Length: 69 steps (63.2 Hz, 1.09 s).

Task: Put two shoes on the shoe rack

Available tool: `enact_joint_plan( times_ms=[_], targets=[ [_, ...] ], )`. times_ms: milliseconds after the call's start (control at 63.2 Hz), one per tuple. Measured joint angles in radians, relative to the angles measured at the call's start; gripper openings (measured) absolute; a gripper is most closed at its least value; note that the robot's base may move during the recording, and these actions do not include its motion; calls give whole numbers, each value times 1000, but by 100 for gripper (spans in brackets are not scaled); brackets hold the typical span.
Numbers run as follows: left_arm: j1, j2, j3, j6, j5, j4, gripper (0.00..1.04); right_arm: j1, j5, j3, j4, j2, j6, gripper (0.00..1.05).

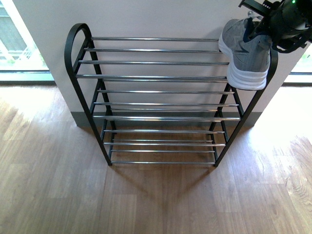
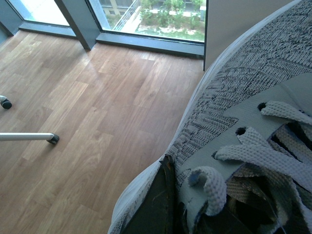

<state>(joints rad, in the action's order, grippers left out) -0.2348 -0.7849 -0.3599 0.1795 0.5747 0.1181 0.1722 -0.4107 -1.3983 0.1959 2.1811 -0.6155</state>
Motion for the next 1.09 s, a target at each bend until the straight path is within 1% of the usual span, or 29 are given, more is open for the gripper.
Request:
enact_joint_plan(
  times_ms=[47,222,538,570,633,697,792,871,934,982,1029,1092],
  targets=[
    [0,0,0,0,0,0,1,4,4,-19,-15,6,-15,1],
    [0,0,0,0,1,0,1,7,8,-47,11,14,-19,1],
    [0,0,0,0,0,0,1,0,0,-48,-6,33,11,1],
    [0,0,0,0,0,0,1,0,6,-48,-16,33,9,6],
    [0,0,0,0,0,0,1,0,30,-48,-38,32,-8,18],
    [0,0,0,0,0,0,1,-2,46,-47,-57,23,-27,27],
    [0,0,0,0,0,0,1,-6,108,-19,-96,-24,-88,43],
    [0,0,0,0,0,0,1,-7,142,16,-124,-87,-105,55],
    [0,0,0,0,0,0,1,-8,146,35,-167,-145,-97,64],
    [0,0,0,0,0,0,1,-15,147,55,-205,-211,-92,73],
    [0,0,0,0,0,0,1,-23,134,79,-220,-267,-65,80],
    [0,0,0,0,0,0,1,-47,147,105,-272,-354,-23,90]
  ],
)
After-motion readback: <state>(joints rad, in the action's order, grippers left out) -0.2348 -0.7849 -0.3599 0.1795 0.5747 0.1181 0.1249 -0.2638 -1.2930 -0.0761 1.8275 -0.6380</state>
